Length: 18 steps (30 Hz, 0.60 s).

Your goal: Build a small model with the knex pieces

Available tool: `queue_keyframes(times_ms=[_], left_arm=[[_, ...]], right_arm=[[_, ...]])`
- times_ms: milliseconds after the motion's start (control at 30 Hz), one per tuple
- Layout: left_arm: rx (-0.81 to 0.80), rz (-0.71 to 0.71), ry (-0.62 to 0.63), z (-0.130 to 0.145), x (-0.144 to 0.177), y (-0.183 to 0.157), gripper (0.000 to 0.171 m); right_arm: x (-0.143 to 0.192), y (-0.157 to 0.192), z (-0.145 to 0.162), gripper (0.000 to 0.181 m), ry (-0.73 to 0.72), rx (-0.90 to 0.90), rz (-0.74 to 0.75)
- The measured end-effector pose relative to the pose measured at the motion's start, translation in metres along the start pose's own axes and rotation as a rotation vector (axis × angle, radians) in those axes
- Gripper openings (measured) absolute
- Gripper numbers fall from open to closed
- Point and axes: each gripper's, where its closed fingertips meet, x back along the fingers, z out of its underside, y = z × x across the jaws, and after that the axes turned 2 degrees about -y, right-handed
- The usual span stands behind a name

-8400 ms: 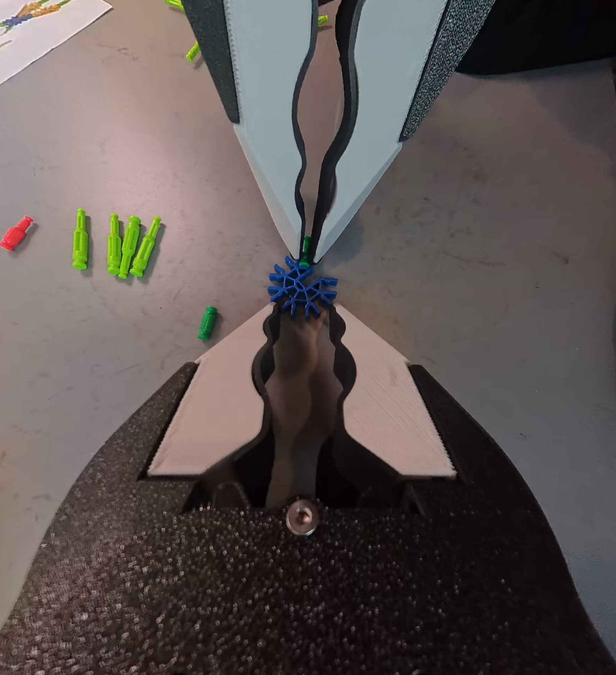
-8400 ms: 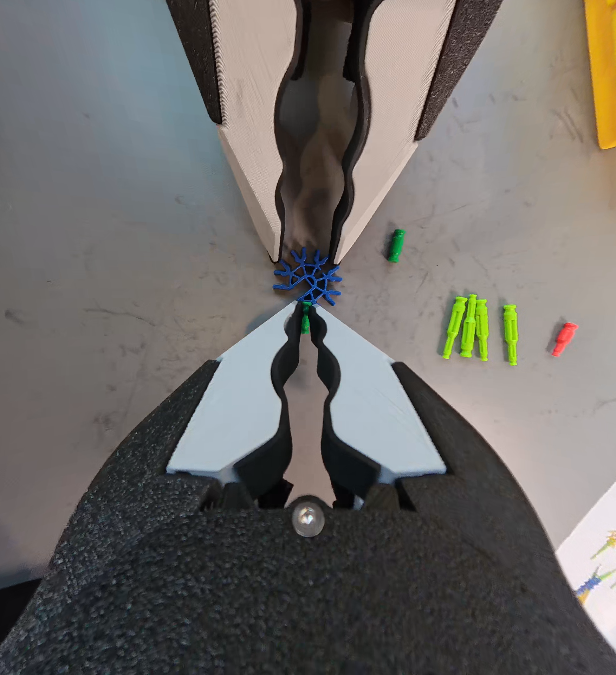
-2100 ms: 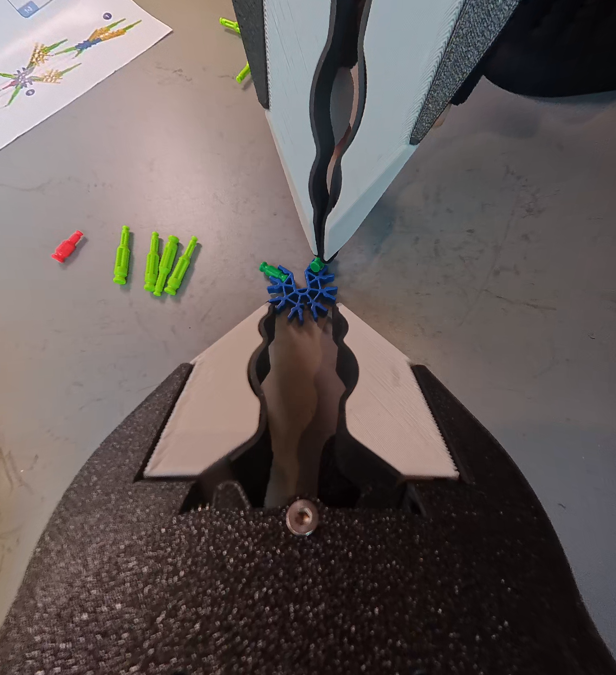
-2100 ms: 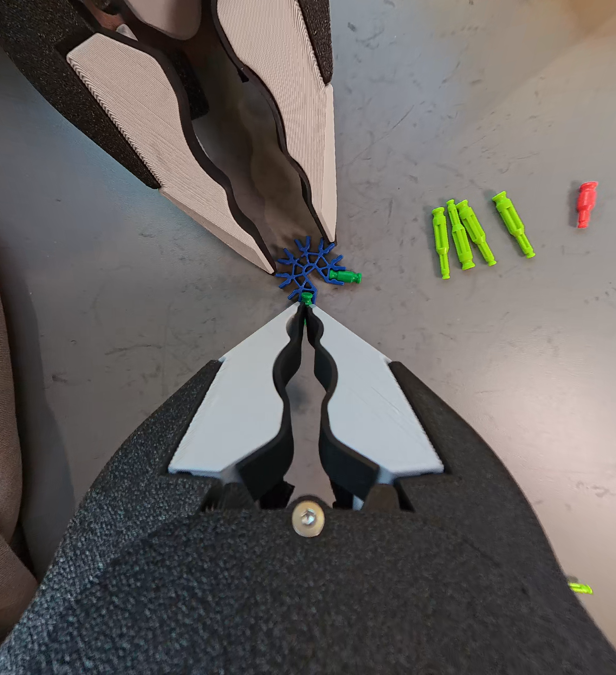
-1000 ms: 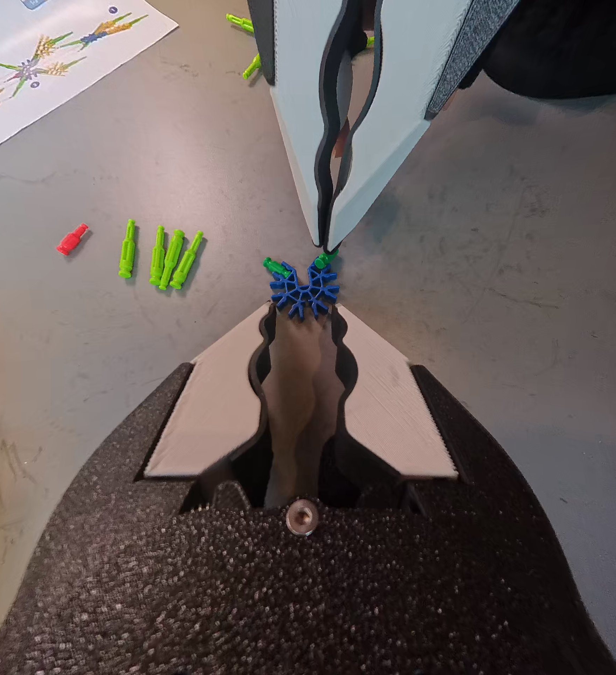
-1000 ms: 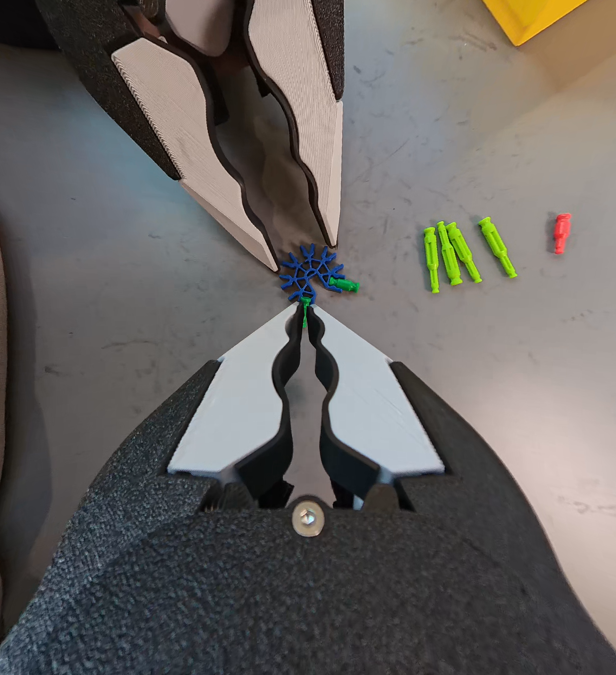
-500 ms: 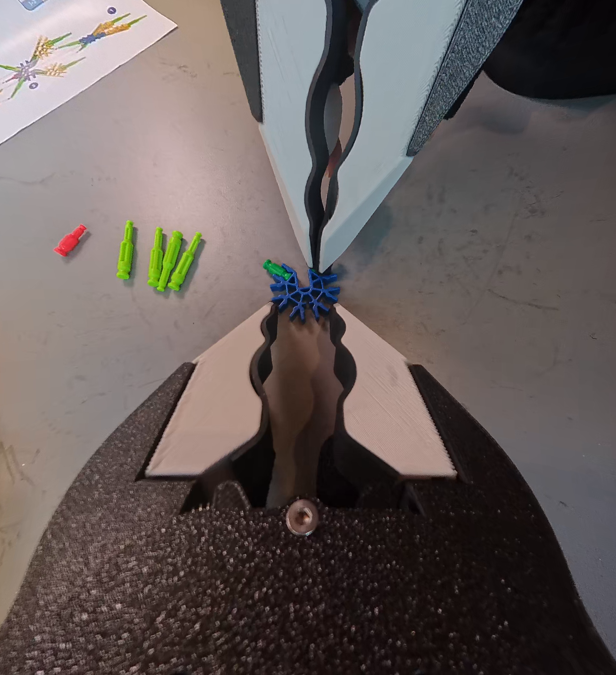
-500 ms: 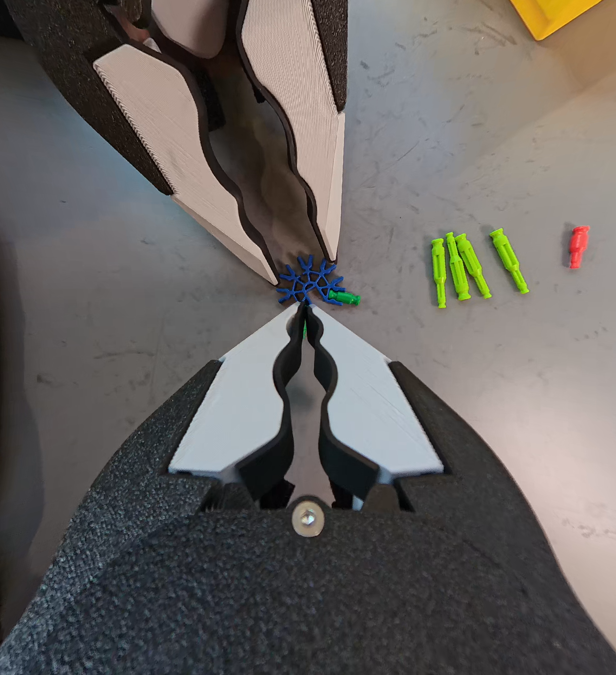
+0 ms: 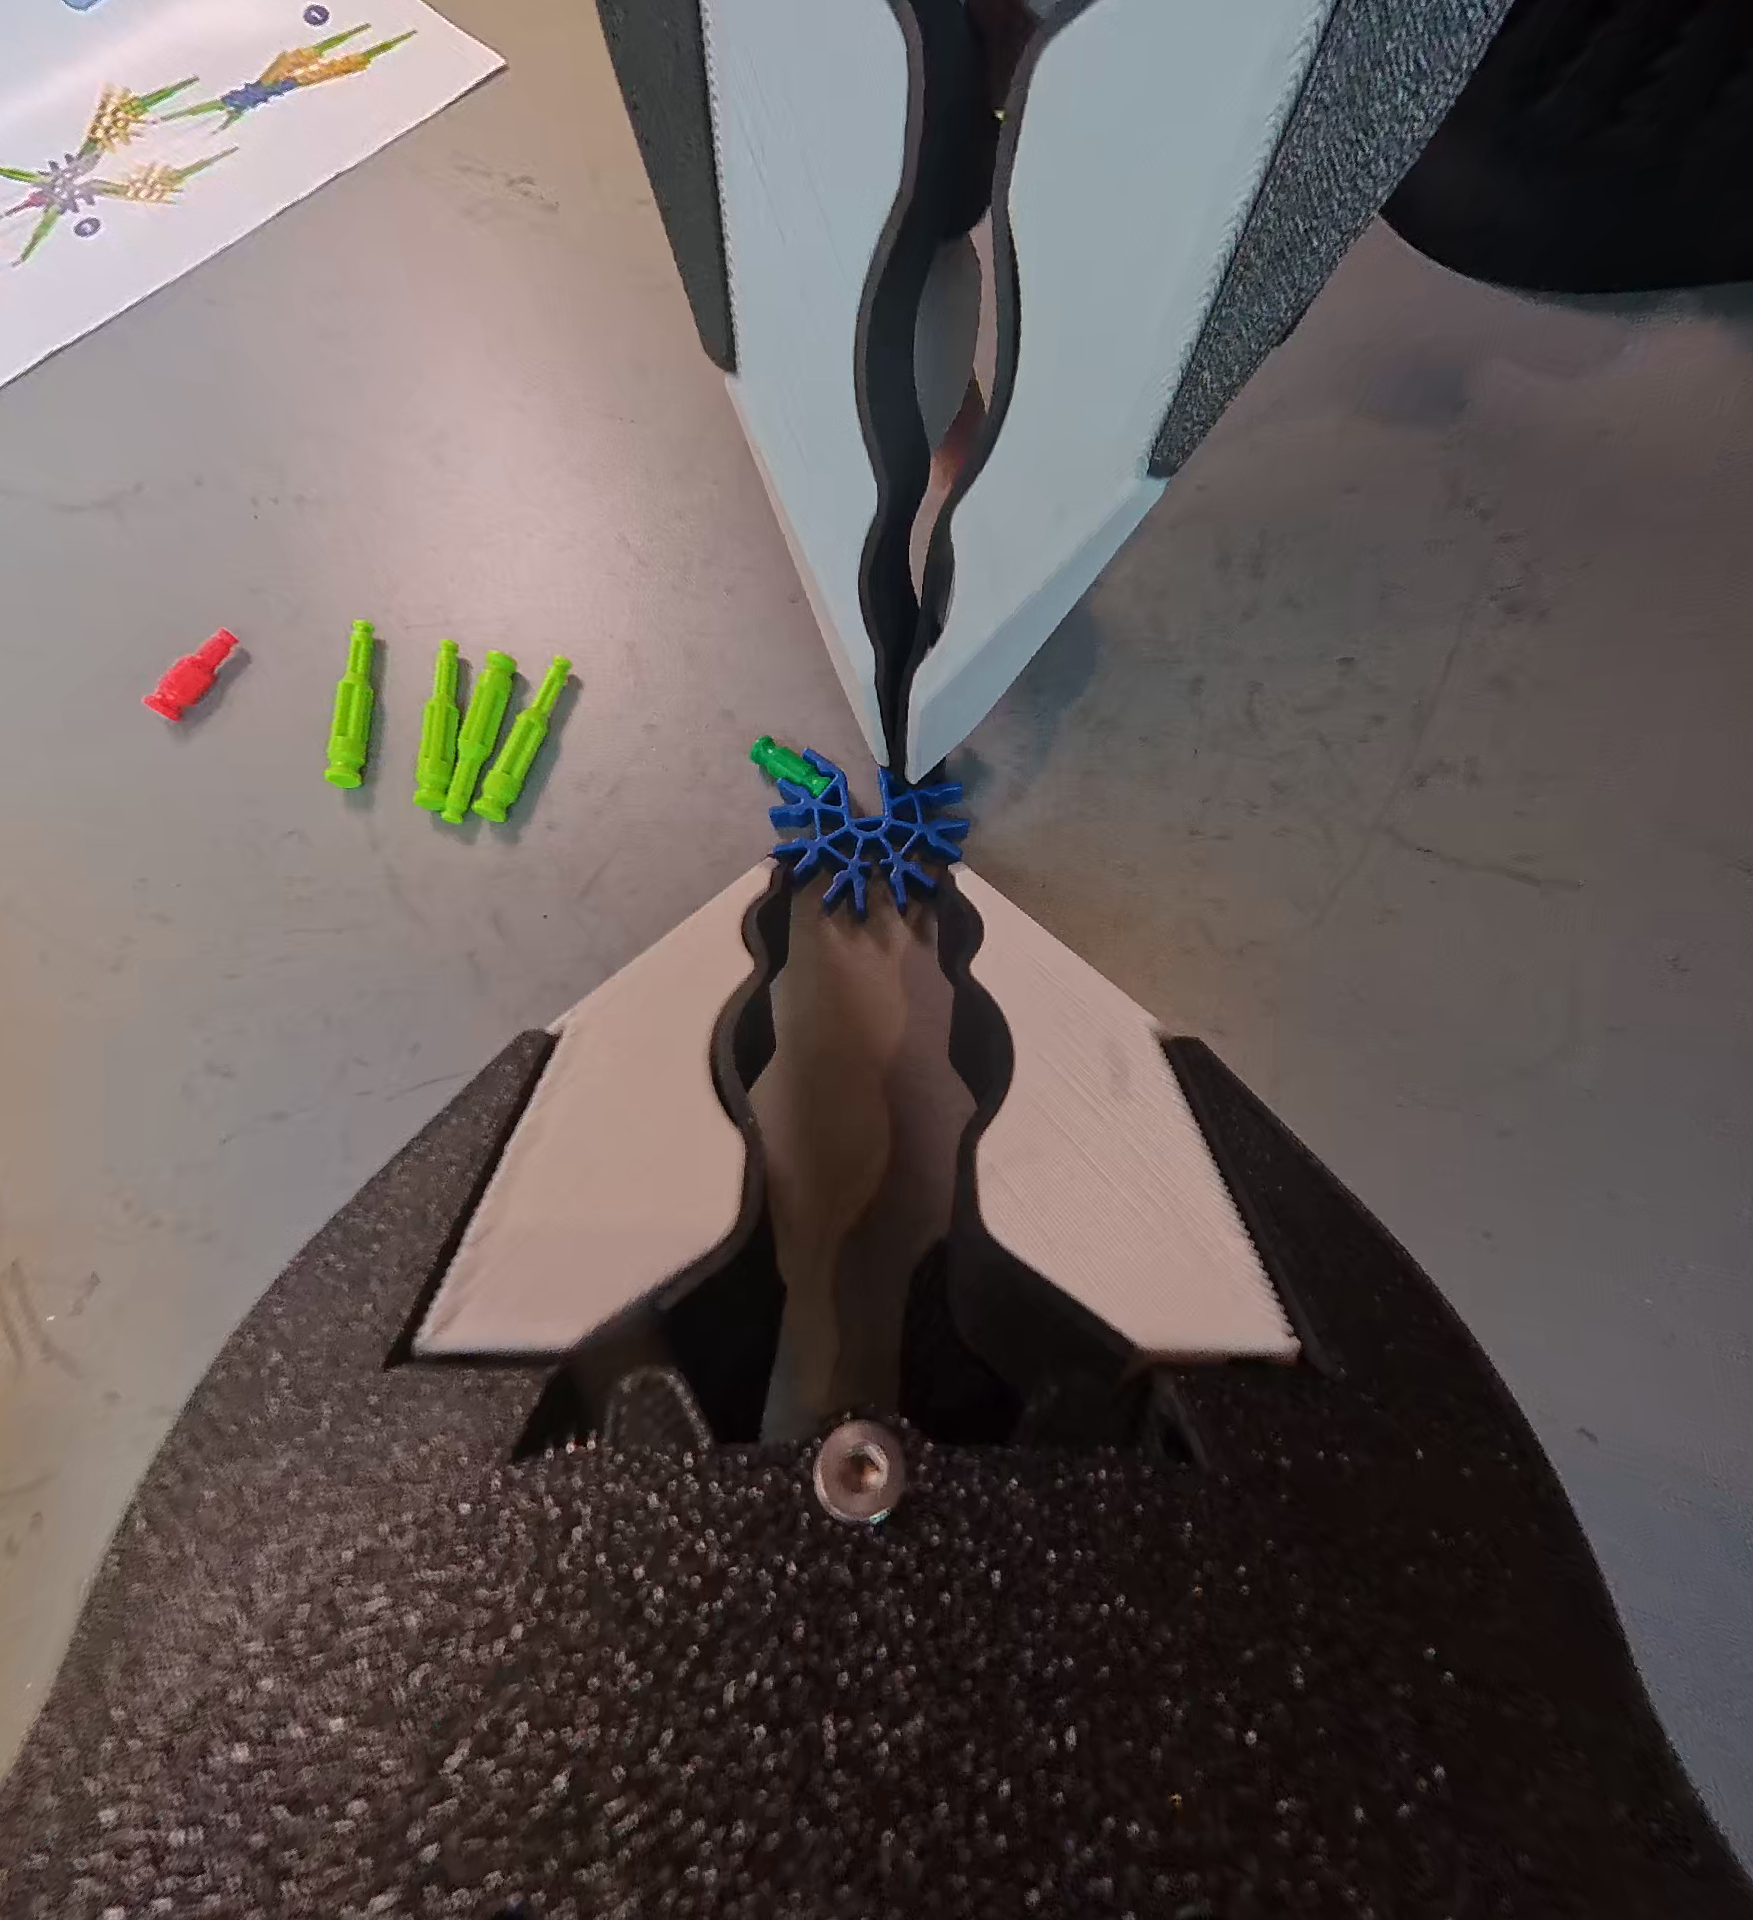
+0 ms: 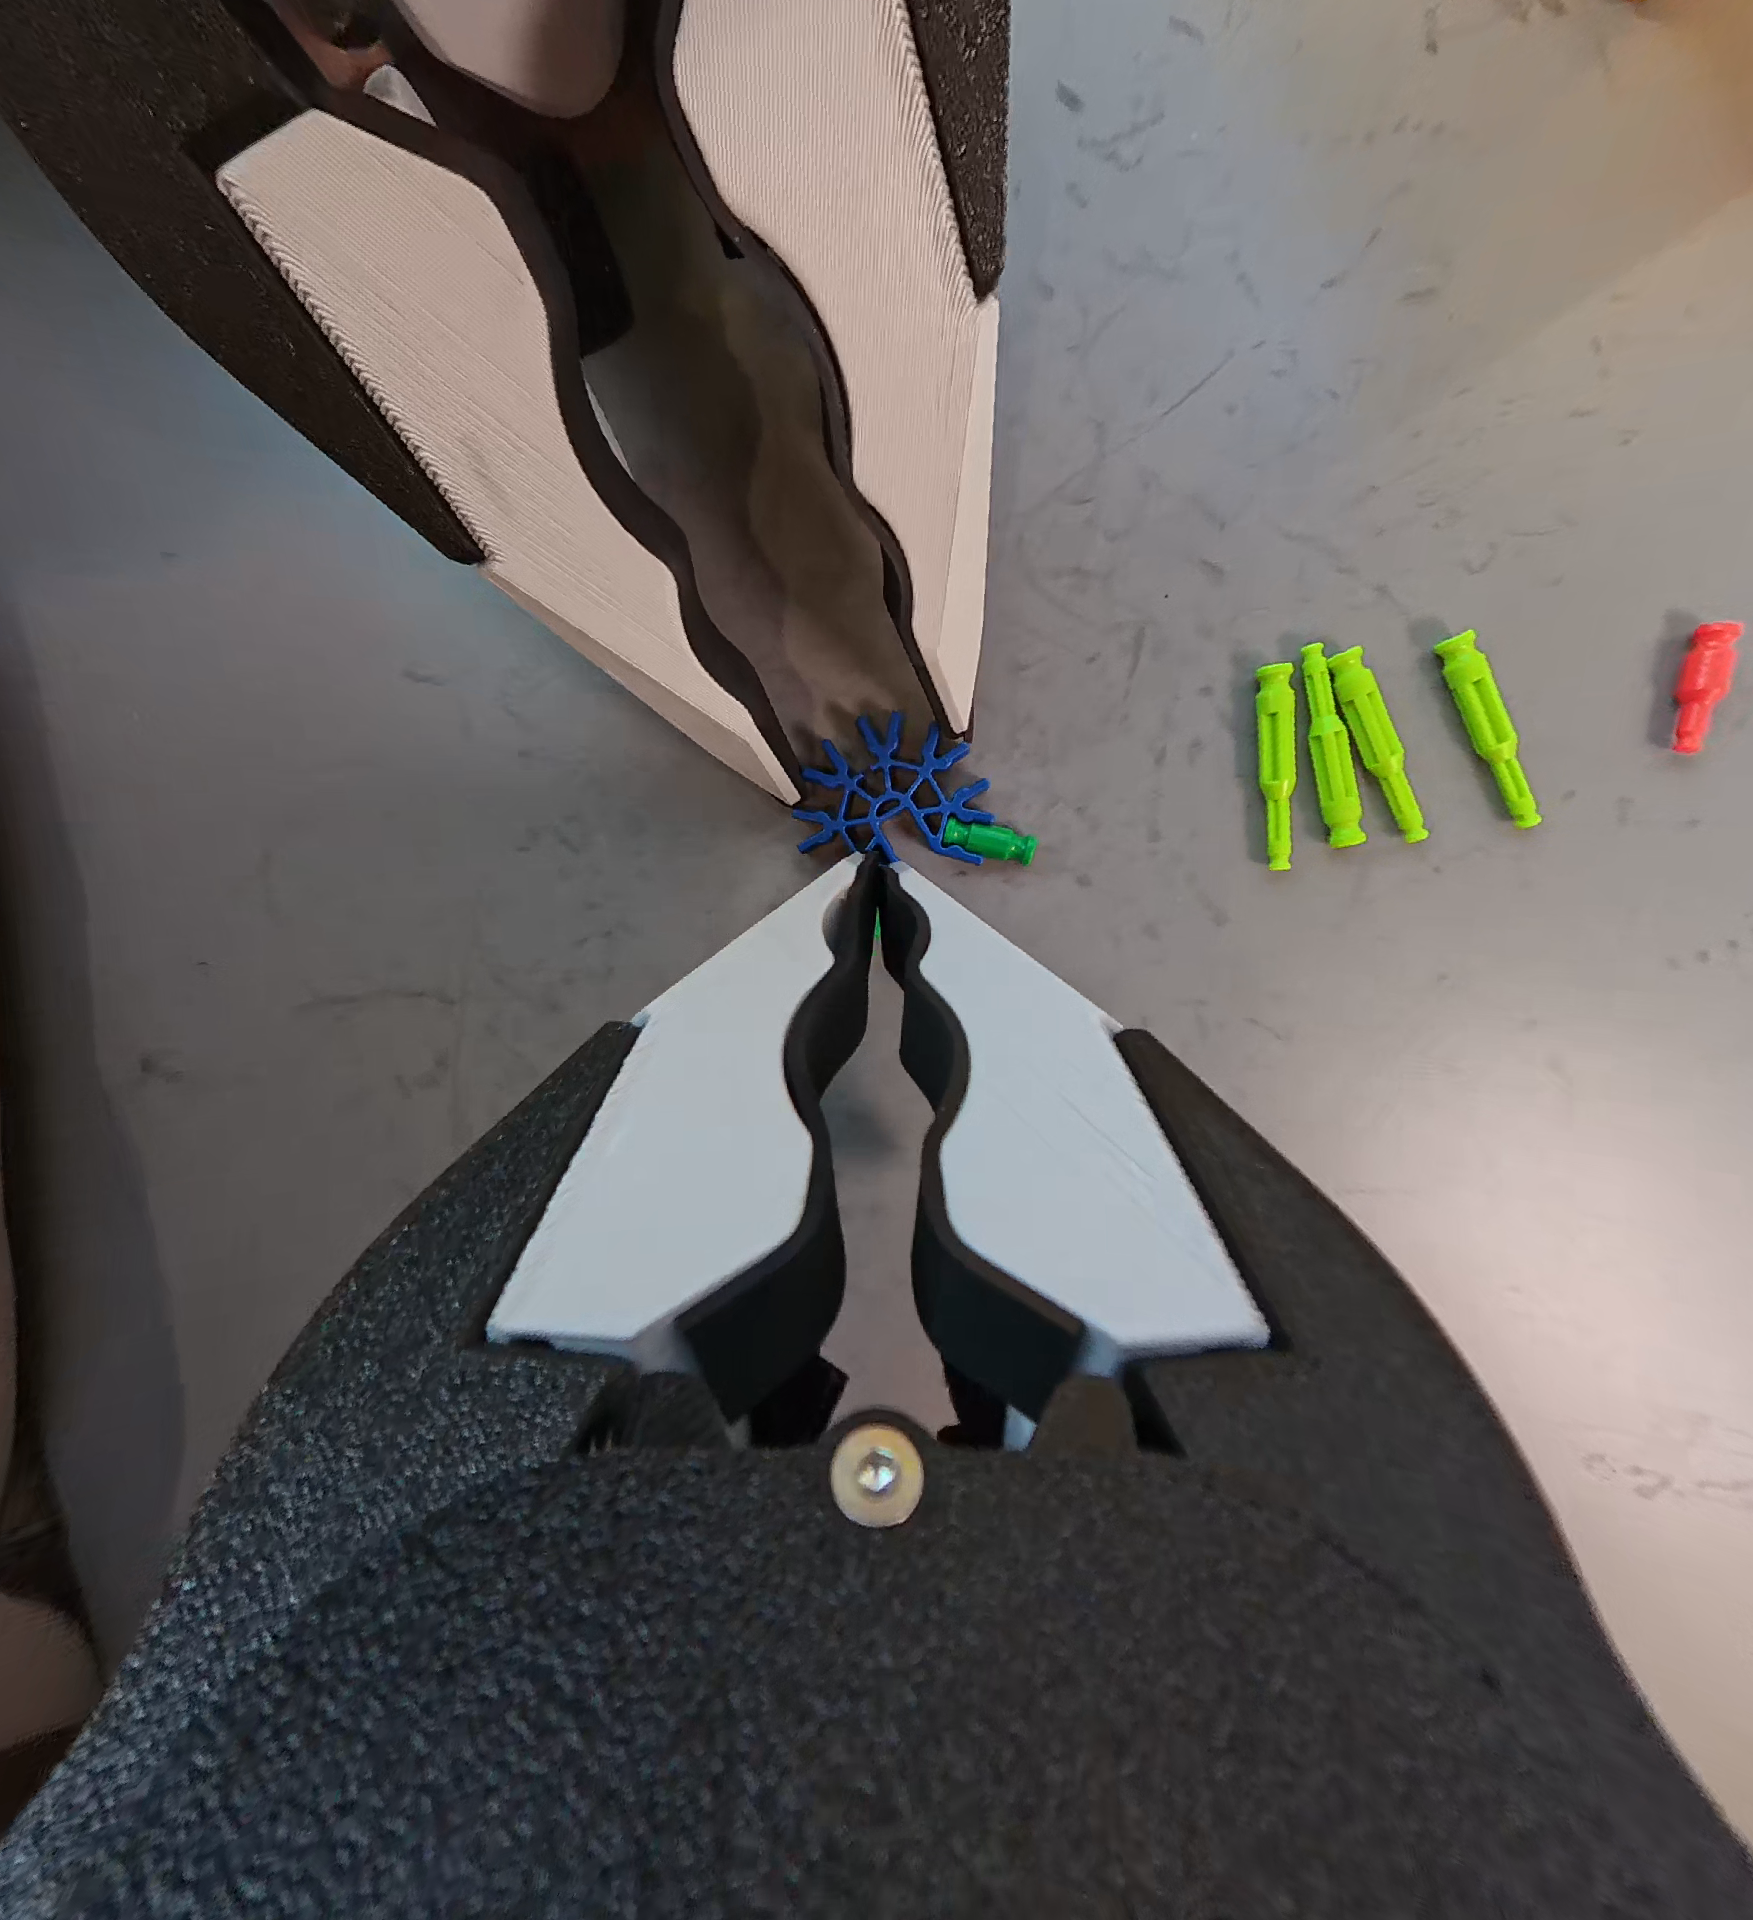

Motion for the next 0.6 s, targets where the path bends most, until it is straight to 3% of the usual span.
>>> queue_keyframes(times_ms=[333,600], left_arm=[[0.001,-0.002,0.001,0.0003,0.0003,-0.0001,0.028],[-0.004,-0.010,0.001,0.0007,0.0005,0.0003,0.028]], right_arm=[[-0.0006,0.0003,-0.0003,0.000,-0.063,-0.004,0.032],[0.0007,-0.0022,-0.0039,0.000,-0.229,-0.165,-0.019]])
